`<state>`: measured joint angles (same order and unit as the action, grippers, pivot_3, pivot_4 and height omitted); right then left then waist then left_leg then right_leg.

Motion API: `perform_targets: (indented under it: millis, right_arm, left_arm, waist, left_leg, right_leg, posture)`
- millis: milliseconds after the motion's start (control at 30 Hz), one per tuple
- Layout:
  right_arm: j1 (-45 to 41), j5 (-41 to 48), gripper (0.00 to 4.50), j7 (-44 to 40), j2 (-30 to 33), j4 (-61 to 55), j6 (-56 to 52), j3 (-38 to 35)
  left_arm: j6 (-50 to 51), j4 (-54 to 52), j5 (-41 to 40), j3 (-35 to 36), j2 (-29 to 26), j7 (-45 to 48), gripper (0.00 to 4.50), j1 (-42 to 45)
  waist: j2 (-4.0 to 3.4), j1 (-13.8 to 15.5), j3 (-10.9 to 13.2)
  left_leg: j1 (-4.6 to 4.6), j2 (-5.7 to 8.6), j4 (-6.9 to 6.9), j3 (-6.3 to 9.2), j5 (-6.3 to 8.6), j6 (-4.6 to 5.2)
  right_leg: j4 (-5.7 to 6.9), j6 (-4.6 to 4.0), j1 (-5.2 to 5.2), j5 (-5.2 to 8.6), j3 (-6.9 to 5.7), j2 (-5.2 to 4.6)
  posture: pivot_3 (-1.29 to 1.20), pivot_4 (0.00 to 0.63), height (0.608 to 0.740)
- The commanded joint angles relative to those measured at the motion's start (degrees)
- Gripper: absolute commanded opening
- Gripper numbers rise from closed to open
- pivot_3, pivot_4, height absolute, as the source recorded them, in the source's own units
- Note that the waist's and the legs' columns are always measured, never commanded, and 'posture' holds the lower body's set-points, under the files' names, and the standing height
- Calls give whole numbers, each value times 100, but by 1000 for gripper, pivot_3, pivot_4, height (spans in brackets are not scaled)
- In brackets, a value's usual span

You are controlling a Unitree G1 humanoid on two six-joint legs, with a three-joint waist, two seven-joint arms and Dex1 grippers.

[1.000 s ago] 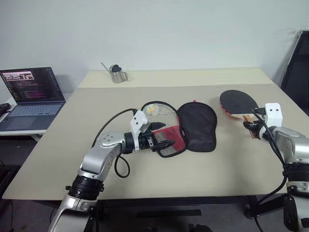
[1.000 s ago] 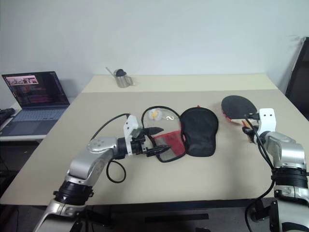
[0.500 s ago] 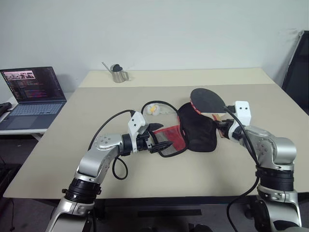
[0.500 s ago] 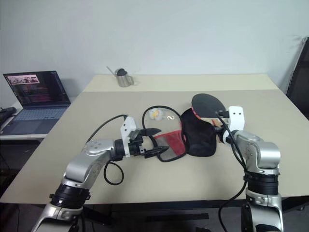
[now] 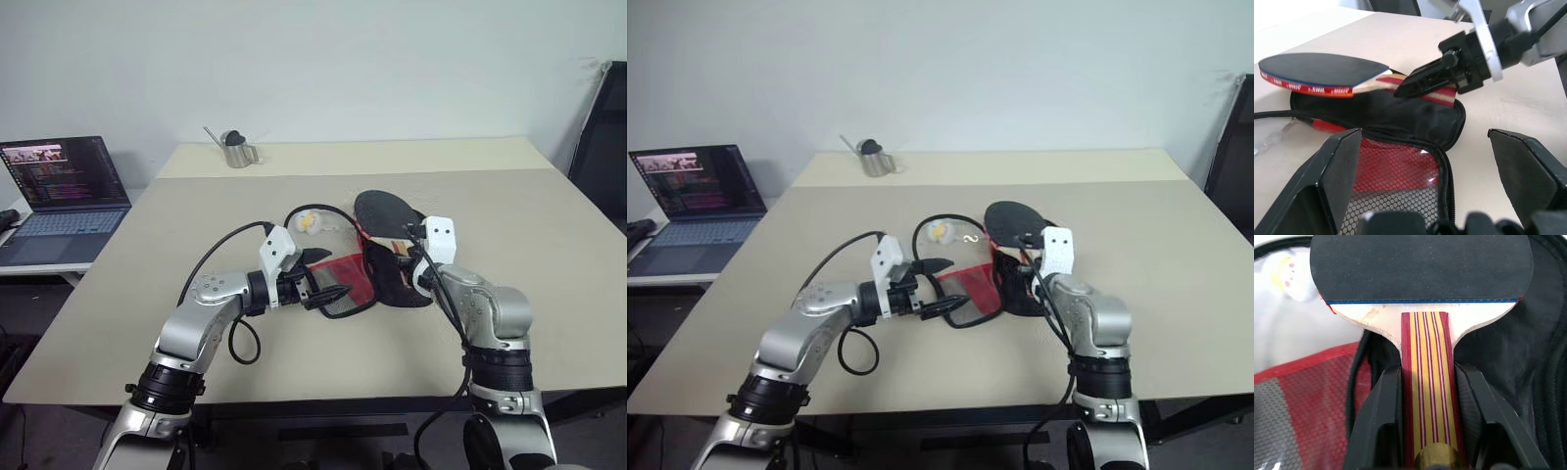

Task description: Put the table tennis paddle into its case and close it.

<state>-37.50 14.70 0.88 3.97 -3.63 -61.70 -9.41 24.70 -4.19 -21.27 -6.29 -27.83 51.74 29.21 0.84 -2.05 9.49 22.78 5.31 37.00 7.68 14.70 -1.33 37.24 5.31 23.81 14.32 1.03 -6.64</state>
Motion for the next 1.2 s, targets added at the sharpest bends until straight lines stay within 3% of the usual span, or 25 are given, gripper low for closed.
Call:
perform_targets:
  millis: [33,1200]
  right_arm:
    - [-55,-135,1126,61,74,21,430,-7]
    - [19,-667,1126,364,-225,547,763,264]
  left_arm:
    - [-17,-273,-40,127,-48,-40,4500,-26]
    - [-75,-272,-13,100,-52,-90,4500,-89]
  waist:
    - [0,-1,0]
    - [-1,-97,-1]
  left_leg:
    - [0,0,0,0,0,0]
    - [-4,1,5,-2,-8,-10]
  right_leg:
    - [0,0,0,0,0,0]
    - [58,-5,20,0,9,1]
  posture:
    - [0,150,740]
    - [0,150,740]
